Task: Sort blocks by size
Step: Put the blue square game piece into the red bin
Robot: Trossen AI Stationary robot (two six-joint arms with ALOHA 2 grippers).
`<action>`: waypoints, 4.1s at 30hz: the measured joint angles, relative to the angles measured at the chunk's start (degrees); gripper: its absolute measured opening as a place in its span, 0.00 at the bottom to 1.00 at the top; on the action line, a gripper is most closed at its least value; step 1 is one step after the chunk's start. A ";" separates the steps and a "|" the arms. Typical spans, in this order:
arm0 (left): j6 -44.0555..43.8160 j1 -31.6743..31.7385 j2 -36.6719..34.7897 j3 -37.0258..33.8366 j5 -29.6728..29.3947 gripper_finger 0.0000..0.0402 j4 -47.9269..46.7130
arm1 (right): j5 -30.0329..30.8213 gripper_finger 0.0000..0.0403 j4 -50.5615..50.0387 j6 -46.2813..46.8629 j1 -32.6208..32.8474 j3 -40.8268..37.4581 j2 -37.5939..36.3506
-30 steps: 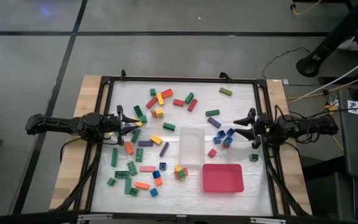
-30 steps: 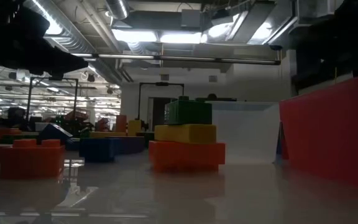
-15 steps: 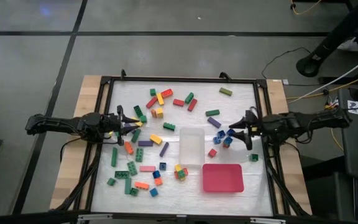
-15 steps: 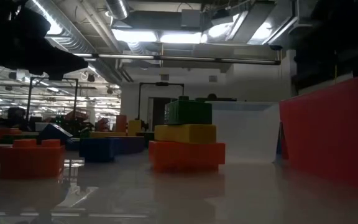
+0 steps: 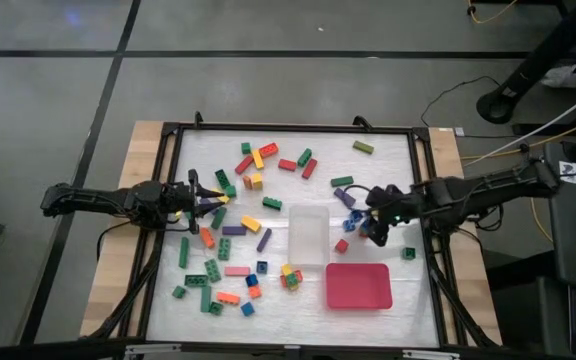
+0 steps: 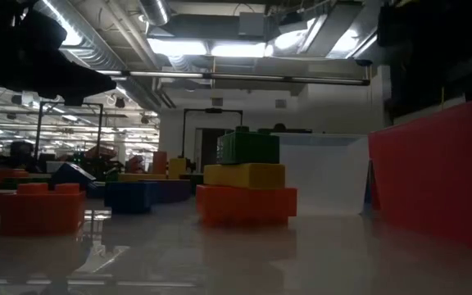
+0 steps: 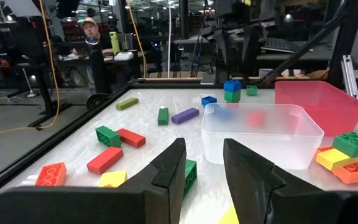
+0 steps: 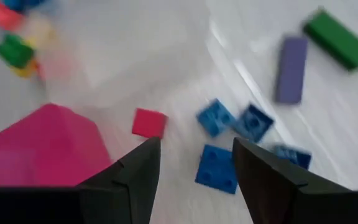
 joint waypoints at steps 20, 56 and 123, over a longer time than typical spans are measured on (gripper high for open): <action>0.00 0.00 0.00 0.00 0.00 0.24 0.00 | -2.08 0.50 -4.76 4.61 0.00 2.44 11.89; -0.02 -0.01 0.00 0.00 0.01 0.24 0.00 | -0.11 0.50 -5.31 4.52 0.00 0.12 11.89; -0.05 -0.01 0.02 -0.02 0.01 0.24 0.00 | -24.95 0.41 9.18 -11.98 13.19 9.70 15.63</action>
